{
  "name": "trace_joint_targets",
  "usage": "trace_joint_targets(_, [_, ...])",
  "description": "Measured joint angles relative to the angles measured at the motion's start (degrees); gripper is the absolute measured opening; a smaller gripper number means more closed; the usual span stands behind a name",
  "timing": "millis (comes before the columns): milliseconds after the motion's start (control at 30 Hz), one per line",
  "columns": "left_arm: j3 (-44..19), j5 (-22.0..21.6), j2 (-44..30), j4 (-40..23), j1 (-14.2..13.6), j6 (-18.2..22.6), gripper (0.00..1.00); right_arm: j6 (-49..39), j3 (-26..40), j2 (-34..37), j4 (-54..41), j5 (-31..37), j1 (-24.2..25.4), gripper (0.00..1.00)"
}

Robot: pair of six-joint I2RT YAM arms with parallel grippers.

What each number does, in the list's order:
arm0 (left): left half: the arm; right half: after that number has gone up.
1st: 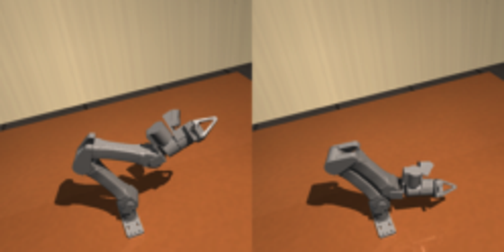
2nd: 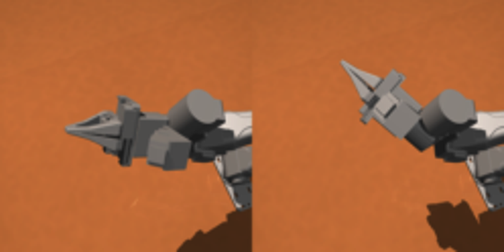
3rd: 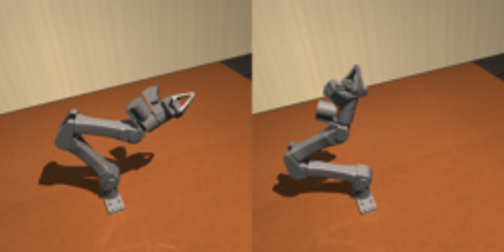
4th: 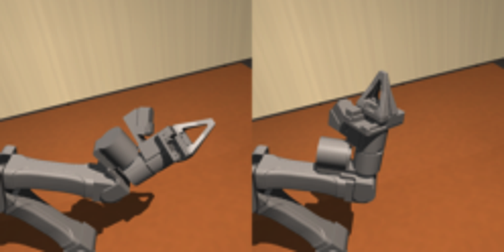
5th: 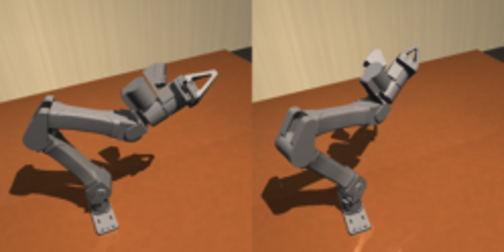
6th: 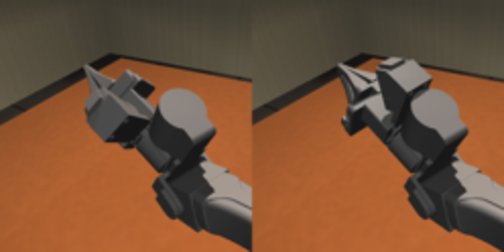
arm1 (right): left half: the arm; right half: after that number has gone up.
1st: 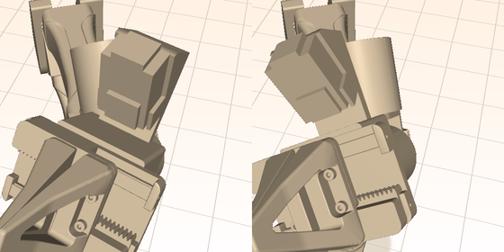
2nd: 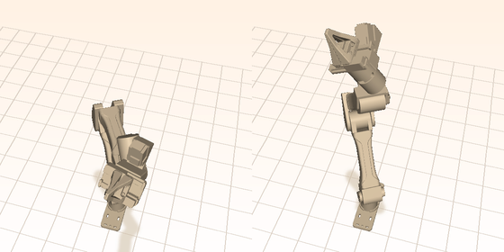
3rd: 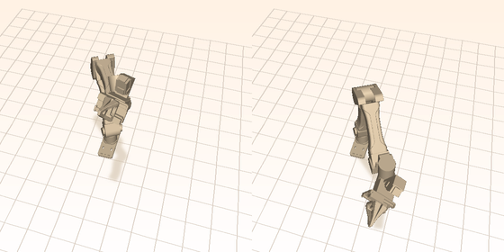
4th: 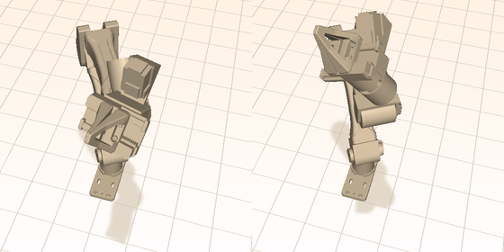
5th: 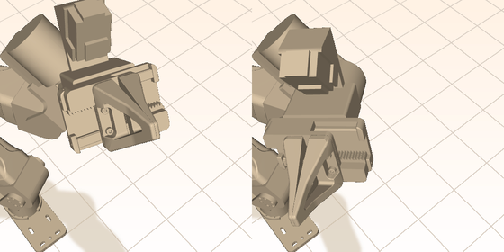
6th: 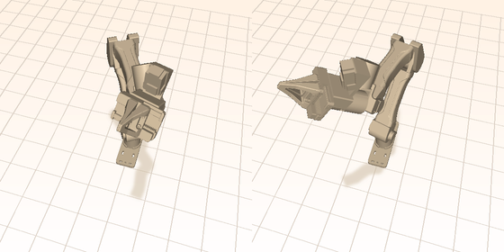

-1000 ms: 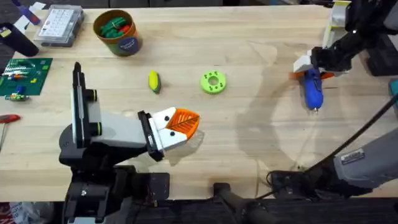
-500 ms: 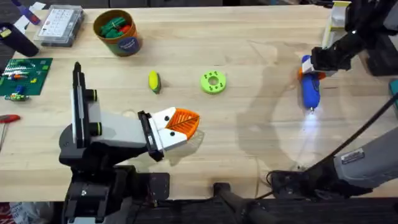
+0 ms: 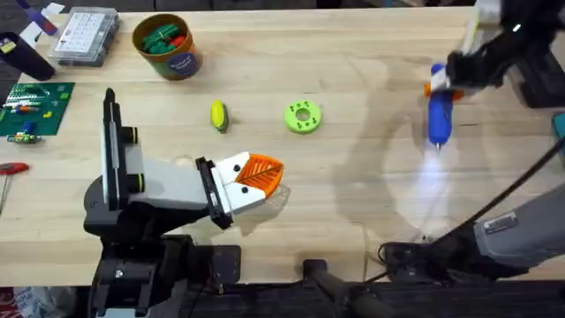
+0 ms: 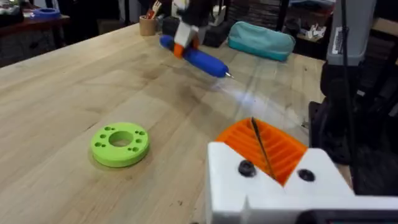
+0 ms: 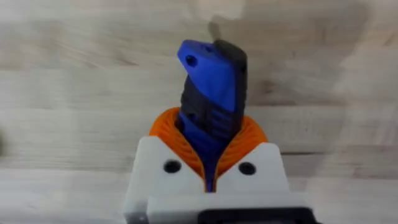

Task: Pick up the gripper from the table and insert it into the empty holder that is missing its gripper. Then pick up a screw, insert it into the mounting hole, and use the screwdriver to tighten it. Finally, clean up the table by picking up the vegetable and placing it into the bucket.

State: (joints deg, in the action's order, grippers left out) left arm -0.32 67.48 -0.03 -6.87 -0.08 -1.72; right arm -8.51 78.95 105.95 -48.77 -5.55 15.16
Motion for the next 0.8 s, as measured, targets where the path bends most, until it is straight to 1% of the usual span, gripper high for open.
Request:
trace_joint_targets(133, [0.0,0.0,0.0,0.0,0.0,0.0,0.005,0.4,6.4,-3.9,-0.5,-3.8,-0.8,0.023])
trace_joint_targets(333, [0.0,0.0,0.0,0.0,0.0,0.0,0.005,0.4,21.8,-7.8,-0.7,-6.6,-3.5,0.023])
trace_joint_targets(533, [0.0,0.0,0.0,0.0,0.0,0.0,0.005,0.4,37.4,-8.1,0.3,-7.8,-9.0,0.023])
trace_joint_targets(700, [0.0,0.0,0.0,0.0,0.0,0.0,0.005,0.4,46.8,-8.1,2.4,-8.4,-13.8,0.022])
trace_joint_targets(800, [0.0,0.0,0.0,0.0,0.0,0.0,0.005,0.5,51.1,-8.1,3.6,-8.7,-16.0,0.022])
